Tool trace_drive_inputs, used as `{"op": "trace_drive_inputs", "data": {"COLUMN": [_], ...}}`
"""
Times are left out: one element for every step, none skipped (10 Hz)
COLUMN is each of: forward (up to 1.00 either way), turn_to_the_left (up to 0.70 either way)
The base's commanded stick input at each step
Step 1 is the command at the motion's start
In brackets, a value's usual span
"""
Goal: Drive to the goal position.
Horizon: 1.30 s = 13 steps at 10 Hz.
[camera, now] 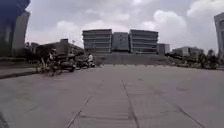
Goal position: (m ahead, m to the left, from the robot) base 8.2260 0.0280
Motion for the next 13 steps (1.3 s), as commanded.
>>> {"op": "trace_drive_inputs", "data": {"forward": [0.70, 0.70, 0.70, 0.70, 0.70, 0.70, 0.70, 0.70, 0.70, 0.70, 0.70, 0.70, 0.70], "turn_to_the_left": [0.00, 0.00, 0.00, 0.00, 0.00, 0.00, 0.00, 0.00, 0.00, 0.00, 0.00, 0.00, 0.00]}}
